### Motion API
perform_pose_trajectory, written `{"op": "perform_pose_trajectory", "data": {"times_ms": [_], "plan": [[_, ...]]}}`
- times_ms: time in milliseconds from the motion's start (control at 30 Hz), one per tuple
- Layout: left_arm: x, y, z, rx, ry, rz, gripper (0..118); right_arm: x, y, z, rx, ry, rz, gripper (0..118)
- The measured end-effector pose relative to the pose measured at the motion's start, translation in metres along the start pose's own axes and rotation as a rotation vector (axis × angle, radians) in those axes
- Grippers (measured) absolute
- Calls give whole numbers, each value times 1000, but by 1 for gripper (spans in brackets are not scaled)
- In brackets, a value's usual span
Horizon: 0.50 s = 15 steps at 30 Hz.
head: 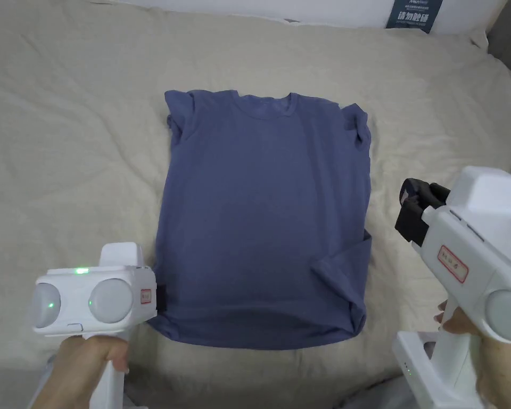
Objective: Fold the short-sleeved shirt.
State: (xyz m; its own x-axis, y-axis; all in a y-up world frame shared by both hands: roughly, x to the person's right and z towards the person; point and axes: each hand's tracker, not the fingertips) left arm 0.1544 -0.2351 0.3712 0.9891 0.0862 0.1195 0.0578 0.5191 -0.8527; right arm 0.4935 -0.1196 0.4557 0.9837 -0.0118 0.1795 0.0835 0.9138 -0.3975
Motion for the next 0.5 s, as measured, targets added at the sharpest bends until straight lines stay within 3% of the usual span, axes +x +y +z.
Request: {"op": "perform_pose_trajectory", "data": {"times_ms": [100,133,167,233,267,367,500], "plan": [[0,1,20,77,-24,11,2,-2,32,-31,-36,40,44,11],[0,1,27,91,-35,16,2,-3,46,-43,-57,81,67,25],[0,0,32,106,-43,23,2,-5,59,-56,-77,115,84,48],[-4,-2,38,122,-56,26,2,-16,85,-87,-101,161,126,107],[-6,-3,40,126,-67,20,2,-24,100,-102,-114,169,160,118],[-11,-6,40,118,-93,-5,2,-55,142,-152,-143,223,291,118],[-16,-6,31,68,-107,36,3,-101,185,-240,-279,279,332,118]]}}
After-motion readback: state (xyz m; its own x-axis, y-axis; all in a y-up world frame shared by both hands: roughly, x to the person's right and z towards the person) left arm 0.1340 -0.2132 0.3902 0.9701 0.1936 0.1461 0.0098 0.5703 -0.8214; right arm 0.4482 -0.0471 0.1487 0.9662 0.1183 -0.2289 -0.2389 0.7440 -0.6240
